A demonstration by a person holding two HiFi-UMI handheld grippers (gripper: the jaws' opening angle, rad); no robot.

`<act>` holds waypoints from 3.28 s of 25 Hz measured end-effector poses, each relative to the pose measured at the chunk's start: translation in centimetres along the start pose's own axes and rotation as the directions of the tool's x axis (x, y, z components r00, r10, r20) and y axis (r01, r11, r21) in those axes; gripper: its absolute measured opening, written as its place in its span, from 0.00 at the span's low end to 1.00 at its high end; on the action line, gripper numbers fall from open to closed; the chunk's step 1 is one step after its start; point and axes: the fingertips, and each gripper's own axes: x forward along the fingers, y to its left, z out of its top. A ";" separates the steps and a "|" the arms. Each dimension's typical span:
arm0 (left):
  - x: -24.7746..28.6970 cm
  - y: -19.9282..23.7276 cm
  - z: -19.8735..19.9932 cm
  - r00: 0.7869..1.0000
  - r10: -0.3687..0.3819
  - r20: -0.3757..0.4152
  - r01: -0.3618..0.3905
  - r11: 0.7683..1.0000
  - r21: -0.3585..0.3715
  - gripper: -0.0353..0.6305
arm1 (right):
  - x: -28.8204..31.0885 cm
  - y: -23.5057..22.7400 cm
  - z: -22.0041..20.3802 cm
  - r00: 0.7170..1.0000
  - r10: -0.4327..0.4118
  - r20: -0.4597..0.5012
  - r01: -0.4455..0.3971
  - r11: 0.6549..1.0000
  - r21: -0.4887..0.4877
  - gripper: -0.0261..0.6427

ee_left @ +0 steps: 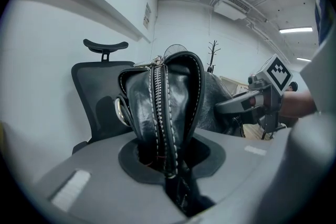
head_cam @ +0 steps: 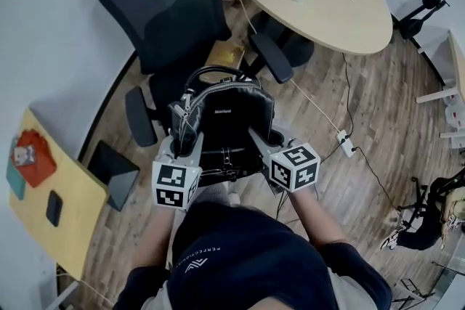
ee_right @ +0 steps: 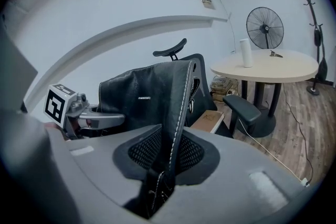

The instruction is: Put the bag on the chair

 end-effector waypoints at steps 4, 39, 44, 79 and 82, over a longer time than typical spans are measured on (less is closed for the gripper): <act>3.1 2.8 1.0 1.000 -0.004 0.000 0.004 1.000 -0.013 0.19 | 3.4 -1.8 1.7 1.000 -0.011 -0.017 0.011 1.000 0.001 0.15; 20.4 17.0 -4.7 0.994 -0.021 -0.111 0.016 0.999 -0.044 0.30 | 22.1 -11.1 -1.6 0.981 -0.100 -0.166 0.124 0.982 0.139 0.14; 21.4 17.7 -6.3 0.993 -0.014 -0.118 0.006 0.998 -0.068 0.32 | 23.2 -11.5 -2.5 0.979 -0.093 -0.181 0.119 0.983 0.140 0.14; 21.2 22.2 -8.6 0.970 0.172 -0.174 -0.194 0.974 -0.118 0.55 | 24.0 -12.7 -2.6 0.970 -0.153 -0.191 0.178 0.977 0.119 0.33; 19.9 22.4 -8.6 0.962 0.210 -0.174 -0.233 0.965 -0.120 0.55 | 22.9 -12.6 -2.4 0.972 -0.155 -0.175 0.178 0.976 0.126 0.33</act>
